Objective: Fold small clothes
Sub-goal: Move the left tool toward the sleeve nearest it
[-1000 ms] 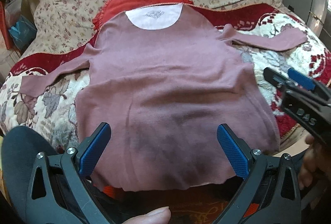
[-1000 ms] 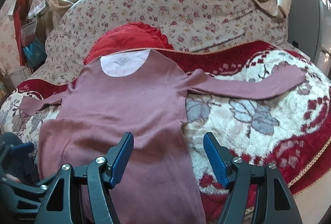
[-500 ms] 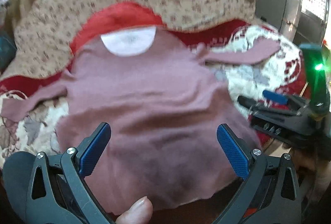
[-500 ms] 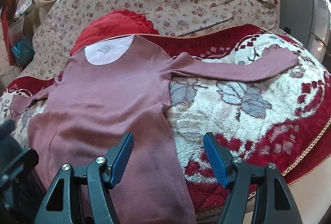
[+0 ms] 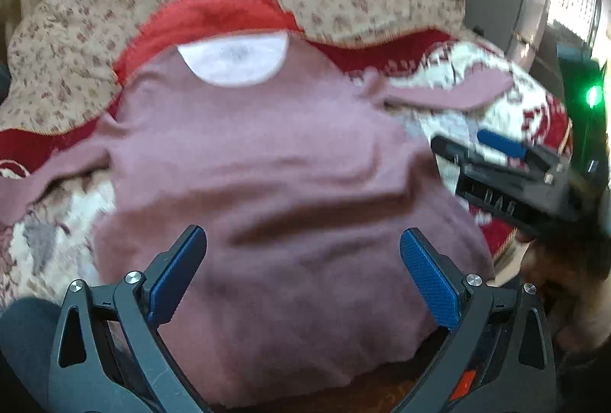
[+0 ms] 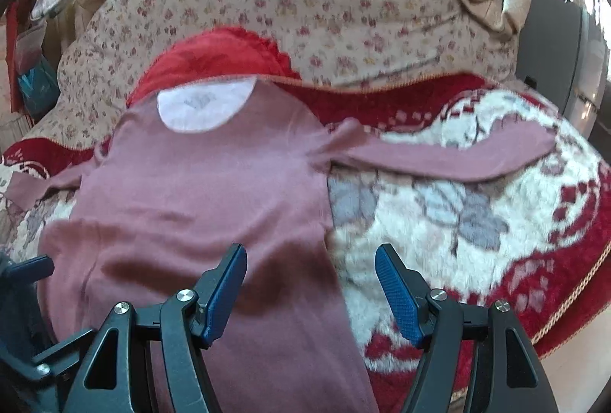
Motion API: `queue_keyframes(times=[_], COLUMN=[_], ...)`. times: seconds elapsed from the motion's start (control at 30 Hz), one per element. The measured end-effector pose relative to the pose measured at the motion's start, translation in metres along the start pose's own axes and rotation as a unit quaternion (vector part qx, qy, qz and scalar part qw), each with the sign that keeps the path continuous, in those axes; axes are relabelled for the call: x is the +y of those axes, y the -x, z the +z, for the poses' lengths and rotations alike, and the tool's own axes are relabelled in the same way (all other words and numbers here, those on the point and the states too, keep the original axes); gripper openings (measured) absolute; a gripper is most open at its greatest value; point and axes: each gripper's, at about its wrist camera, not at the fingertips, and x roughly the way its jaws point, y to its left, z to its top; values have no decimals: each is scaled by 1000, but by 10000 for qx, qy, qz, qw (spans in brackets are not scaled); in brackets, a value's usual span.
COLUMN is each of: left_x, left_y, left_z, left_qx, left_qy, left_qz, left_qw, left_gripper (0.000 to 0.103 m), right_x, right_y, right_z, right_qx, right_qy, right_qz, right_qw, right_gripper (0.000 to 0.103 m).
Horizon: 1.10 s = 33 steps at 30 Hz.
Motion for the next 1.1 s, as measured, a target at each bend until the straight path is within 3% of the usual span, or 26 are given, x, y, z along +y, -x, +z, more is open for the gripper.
queue_keyframes(times=[0.13, 0.27, 0.4, 0.5, 0.6, 0.8, 0.9, 0.97, 1.1], left_x=[54, 159, 264, 337, 390, 445, 467, 478, 474], left_y=[22, 54, 62, 60, 66, 75, 66, 55, 52], left_z=[32, 63, 50, 14, -16, -36, -50, -59, -60], left_qx=[-325, -678, -586, -483, -569, -964, -1089, -1022, -1379], left_qy=[547, 1463, 2139, 2633, 3005, 2834, 2993, 3143, 3073], left_qz=[122, 485, 1428, 2224, 2368, 2531, 2030, 1951, 1932], left_qw=[9979, 9857, 9646, 9375, 9222, 9200, 9260, 9234, 9215], left_gripper=[102, 102, 102, 102, 102, 102, 100, 99, 100], right_x=[11, 27, 49, 63, 75, 93, 101, 104, 103], right_y=[-7, -22, -29, -29, -30, -40, -39, -40, -42], right_z=[9, 13, 14, 15, 14, 11, 8, 7, 7], right_qx=[-176, -32, -49, -127, -142, 59, 48, 47, 107], right_qy=[-40, 49, 341, 551, 717, 917, 1052, 1091, 1062], right_qz=[-34, 49, 192, 329, 470, 824, 904, 927, 905], right_qw=[9998, 10000, 9992, 9979, 9962, 9924, 9903, 9897, 9902], right_gripper=[68, 68, 68, 68, 68, 68, 68, 68, 68])
